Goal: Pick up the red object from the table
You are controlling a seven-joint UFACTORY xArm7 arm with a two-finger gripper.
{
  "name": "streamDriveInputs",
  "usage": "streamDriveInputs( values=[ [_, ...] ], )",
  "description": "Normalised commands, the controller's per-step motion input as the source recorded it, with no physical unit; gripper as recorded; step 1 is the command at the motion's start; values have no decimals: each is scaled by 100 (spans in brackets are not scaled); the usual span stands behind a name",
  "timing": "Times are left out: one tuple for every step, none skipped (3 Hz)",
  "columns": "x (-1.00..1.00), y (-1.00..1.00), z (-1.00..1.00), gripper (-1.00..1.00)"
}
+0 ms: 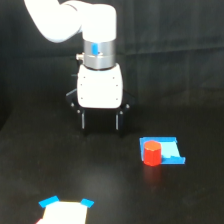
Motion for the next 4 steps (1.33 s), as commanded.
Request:
streamDriveInputs(
  values=[
    [100,-75,-16,2],
    [100,-100,14,100],
    [100,-58,-22,-36],
    [71,-75,-58,-100]
  ],
)
